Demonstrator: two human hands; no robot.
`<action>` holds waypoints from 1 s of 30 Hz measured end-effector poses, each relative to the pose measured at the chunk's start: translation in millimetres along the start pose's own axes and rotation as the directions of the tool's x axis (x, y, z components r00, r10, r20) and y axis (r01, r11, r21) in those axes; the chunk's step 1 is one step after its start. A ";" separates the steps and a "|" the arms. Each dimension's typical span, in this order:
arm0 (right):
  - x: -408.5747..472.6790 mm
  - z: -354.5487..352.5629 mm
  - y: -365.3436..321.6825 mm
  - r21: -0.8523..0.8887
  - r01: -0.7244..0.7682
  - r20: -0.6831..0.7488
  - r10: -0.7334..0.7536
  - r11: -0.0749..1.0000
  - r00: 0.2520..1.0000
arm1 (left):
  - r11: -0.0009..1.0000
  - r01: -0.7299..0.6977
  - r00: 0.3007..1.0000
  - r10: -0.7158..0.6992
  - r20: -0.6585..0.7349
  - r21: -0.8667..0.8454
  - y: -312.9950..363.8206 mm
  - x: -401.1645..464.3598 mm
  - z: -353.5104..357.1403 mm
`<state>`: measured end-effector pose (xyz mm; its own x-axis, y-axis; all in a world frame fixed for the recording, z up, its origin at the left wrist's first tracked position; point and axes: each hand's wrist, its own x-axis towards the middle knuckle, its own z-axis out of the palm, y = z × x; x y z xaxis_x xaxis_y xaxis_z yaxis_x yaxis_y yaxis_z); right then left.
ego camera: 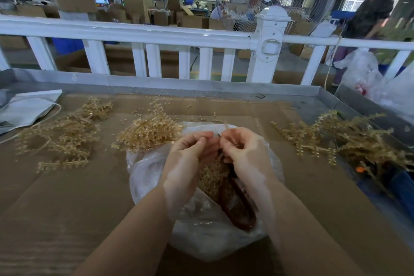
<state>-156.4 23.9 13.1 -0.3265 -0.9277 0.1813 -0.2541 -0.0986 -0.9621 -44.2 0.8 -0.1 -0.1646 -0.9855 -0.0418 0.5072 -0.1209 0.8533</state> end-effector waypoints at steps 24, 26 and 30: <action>21.4 -96.5 63.7 -0.832 -0.359 -0.368 0.064 0.423 0.927 | 0.389 -0.158 0.971 0.226 0.072 0.908 -8.0 -2.1 -19.4; 19.8 -94.5 61.4 -0.866 -0.350 -0.363 0.032 0.356 0.931 | 0.358 -0.154 0.971 0.225 0.076 0.921 -8.2 -2.9 -18.2; 16.7 -93.2 59.8 -0.905 -0.323 -0.378 -0.174 0.278 0.909 | 0.316 -0.152 0.973 0.215 0.085 0.937 -8.6 -4.5 -16.6</action>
<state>-261.9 36.1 -22.4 -0.5970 -0.6902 0.4088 -0.7887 0.5981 -0.1420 -33.7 4.4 -15.8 -0.1229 -0.9746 0.1873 -0.6070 0.2231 0.7627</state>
